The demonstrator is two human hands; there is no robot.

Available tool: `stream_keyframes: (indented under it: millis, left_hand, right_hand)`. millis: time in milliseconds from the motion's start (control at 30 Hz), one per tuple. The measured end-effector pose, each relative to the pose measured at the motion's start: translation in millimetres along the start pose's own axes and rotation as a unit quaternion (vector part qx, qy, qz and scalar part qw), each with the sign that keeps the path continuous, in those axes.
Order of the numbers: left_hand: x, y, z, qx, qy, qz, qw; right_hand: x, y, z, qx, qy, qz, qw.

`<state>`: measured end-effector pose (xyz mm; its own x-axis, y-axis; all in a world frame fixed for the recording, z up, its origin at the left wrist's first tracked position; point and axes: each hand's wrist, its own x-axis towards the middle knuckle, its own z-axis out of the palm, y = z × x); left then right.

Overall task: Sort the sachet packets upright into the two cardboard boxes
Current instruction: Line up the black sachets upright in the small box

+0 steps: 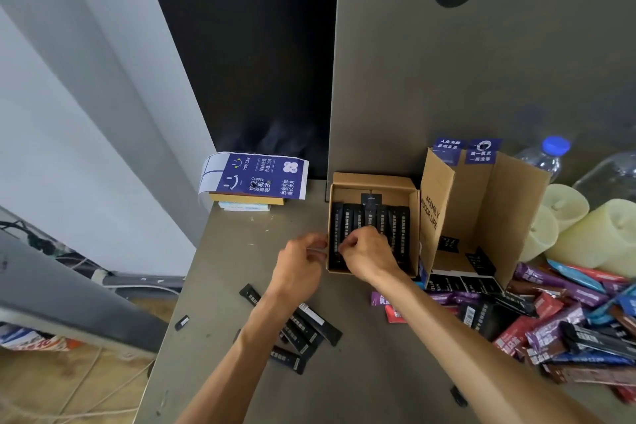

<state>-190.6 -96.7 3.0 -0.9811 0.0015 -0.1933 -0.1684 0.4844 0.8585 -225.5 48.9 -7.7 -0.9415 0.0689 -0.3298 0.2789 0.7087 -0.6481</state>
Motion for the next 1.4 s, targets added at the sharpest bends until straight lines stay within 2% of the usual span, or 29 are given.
stream_keyframes:
  millis: [200,333,833,1067,1267,1400]
  left_hand:
    - [1,-2,0,0.000,0.003,0.014,1.000]
    - [0,0,0,-0.004,0.003,0.018,1.000]
    - [-3,-5,-5,0.005,0.020,0.001,1.000]
    - [-23,-35,-42,0.069,0.062,-0.020,0.995]
    - [-60,-59,-65,0.130,0.076,-0.043,0.988]
    - [-70,-67,-64,0.140,0.083,-0.067,0.984]
  right_hand:
    - [-2,-6,1,-0.076,0.033,-0.021,0.996]
    - [-3,-7,1,-0.083,0.055,-0.027,0.995]
    - [-6,-1,1,-0.038,0.061,-0.048,0.996]
    - [-37,5,-6,0.001,0.067,-0.095,0.993]
    - [-83,22,11,-0.015,0.001,-0.146,0.989]
    - [-99,25,32,-0.057,-0.031,-0.142,0.988]
